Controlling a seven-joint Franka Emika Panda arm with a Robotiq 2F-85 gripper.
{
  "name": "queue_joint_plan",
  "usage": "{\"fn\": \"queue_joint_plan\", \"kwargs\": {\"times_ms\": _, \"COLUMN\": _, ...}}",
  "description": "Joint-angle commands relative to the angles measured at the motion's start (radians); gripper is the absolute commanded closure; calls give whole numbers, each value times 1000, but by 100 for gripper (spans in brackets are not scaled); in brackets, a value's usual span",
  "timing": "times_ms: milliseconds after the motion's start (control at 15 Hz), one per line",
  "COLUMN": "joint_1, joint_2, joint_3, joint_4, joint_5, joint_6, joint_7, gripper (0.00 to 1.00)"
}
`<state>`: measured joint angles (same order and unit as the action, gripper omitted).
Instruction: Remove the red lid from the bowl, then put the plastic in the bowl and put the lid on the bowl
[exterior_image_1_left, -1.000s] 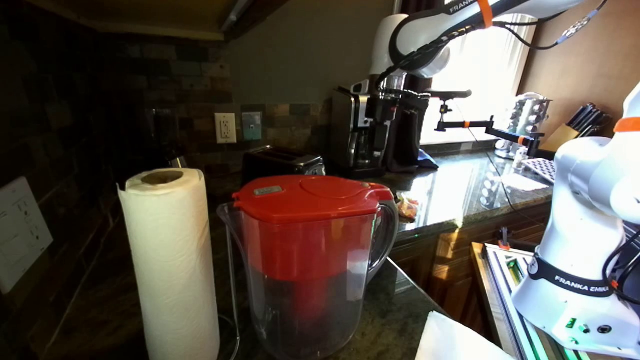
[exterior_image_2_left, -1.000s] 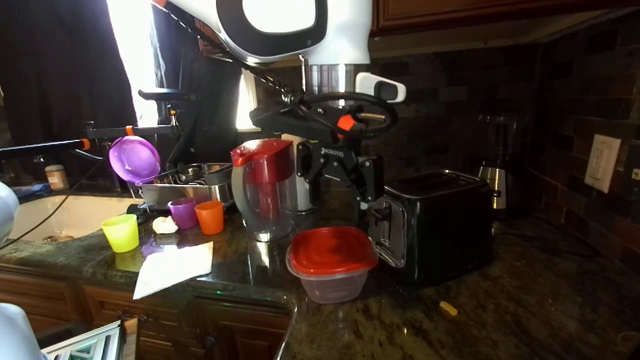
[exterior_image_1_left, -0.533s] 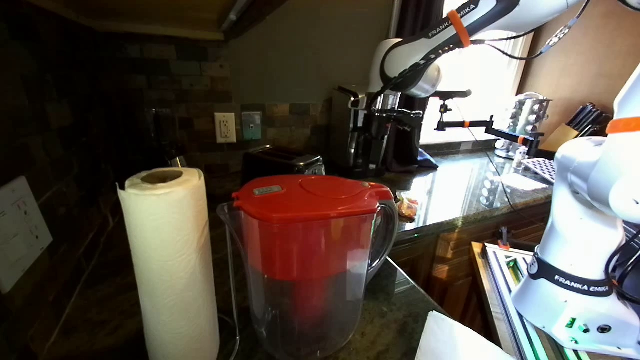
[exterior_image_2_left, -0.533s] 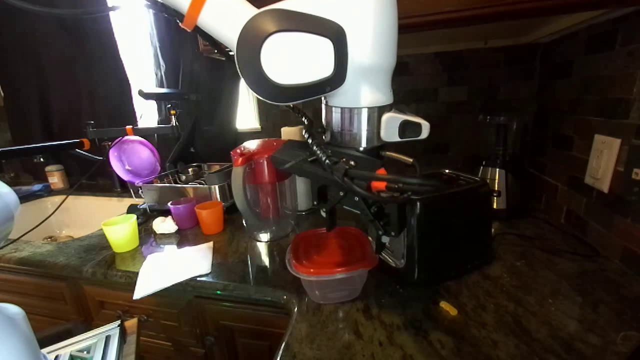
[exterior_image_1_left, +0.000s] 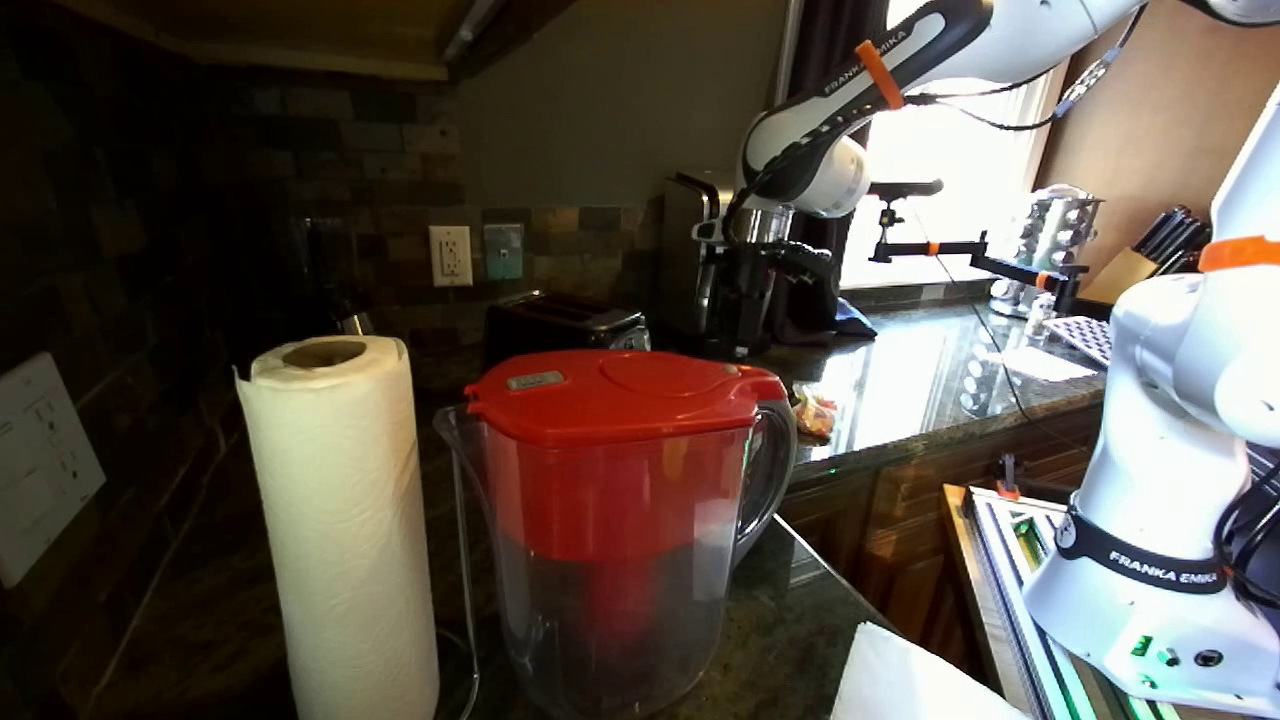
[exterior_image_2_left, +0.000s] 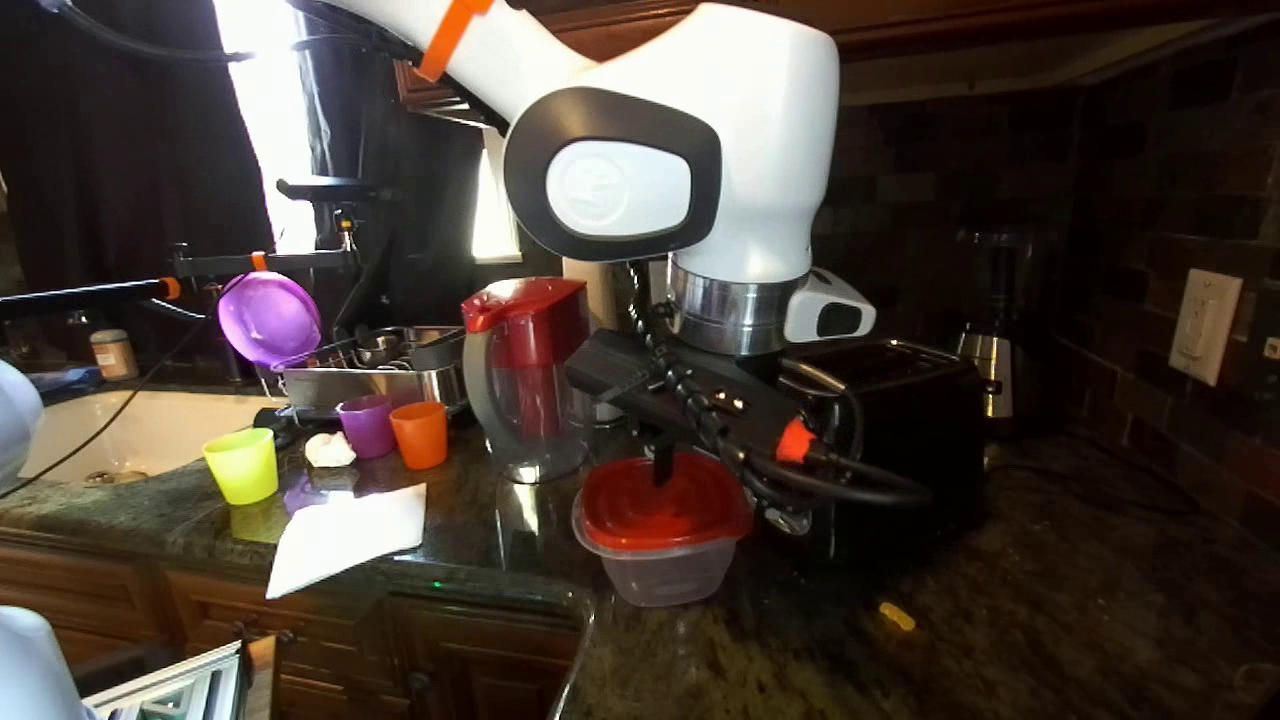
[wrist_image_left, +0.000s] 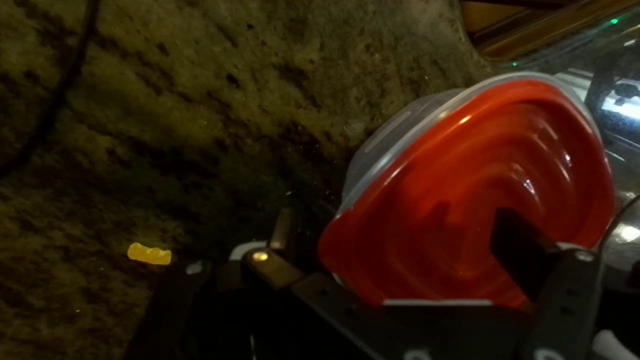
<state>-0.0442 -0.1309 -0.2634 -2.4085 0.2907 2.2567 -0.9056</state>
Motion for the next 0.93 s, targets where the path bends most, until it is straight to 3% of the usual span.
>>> {"fn": "queue_joint_plan", "kwargs": {"times_ms": 0, "joint_1": -25, "joint_2": 43, "joint_3": 11, "joint_4": 19, "joint_5": 70, "joint_6": 10, "joint_7": -71, "gripper": 5}}
{"fn": "queue_joint_plan", "kwargs": {"times_ms": 133, "joint_1": -34, "joint_2": 60, "joint_3": 13, "joint_4": 31, "joint_5": 94, "joint_6": 5, "joint_7": -84, "gripper": 9}}
{"fn": "queue_joint_plan", "kwargs": {"times_ms": 667, "joint_1": -64, "joint_2": 118, "joint_3": 34, "joint_4": 74, "joint_5": 158, "joint_6": 12, "joint_7": -66, "gripper": 7}}
{"fn": "queue_joint_plan", "kwargs": {"times_ms": 800, "joint_1": -71, "joint_2": 129, "joint_3": 42, "joint_4": 81, "joint_5": 163, "joint_6": 15, "joint_7": -62, "gripper": 20}}
{"fn": "queue_joint_plan", "kwargs": {"times_ms": 867, "joint_1": -74, "joint_2": 136, "joint_3": 45, "joint_4": 86, "joint_5": 164, "joint_6": 14, "joint_7": -63, "gripper": 32}}
